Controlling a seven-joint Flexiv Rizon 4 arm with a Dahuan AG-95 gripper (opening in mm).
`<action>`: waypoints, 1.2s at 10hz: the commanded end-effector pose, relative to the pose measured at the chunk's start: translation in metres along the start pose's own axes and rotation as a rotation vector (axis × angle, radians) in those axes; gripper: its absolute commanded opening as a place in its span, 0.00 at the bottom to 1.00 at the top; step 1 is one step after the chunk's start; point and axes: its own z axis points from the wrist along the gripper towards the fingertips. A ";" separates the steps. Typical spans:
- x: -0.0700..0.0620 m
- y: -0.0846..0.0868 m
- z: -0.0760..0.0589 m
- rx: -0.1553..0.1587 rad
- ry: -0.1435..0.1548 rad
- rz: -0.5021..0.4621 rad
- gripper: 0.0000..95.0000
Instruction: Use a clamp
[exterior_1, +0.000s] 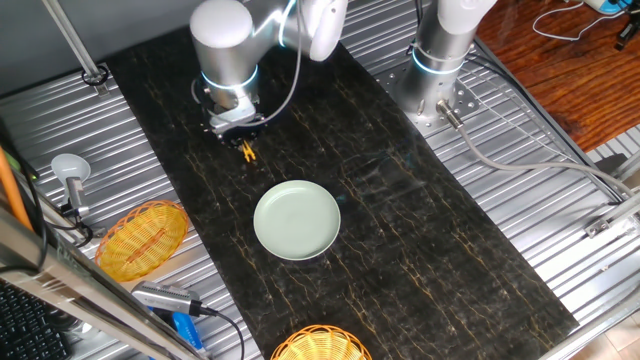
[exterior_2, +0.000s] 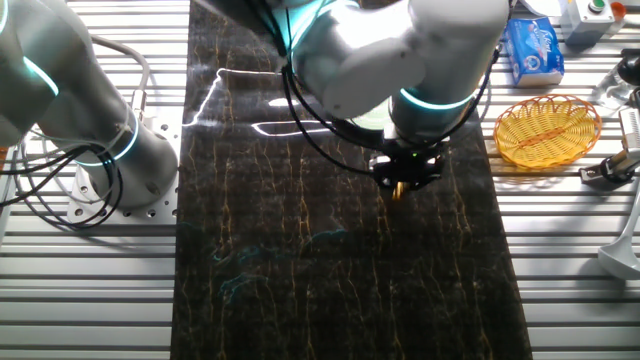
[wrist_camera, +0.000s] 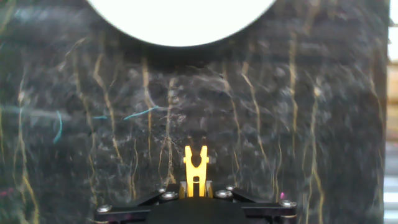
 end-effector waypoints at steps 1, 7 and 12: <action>0.002 0.002 -0.010 -0.014 0.022 0.110 0.00; 0.003 0.005 -0.032 -0.109 0.082 0.479 0.00; 0.003 0.006 -0.035 -0.159 0.121 0.731 0.00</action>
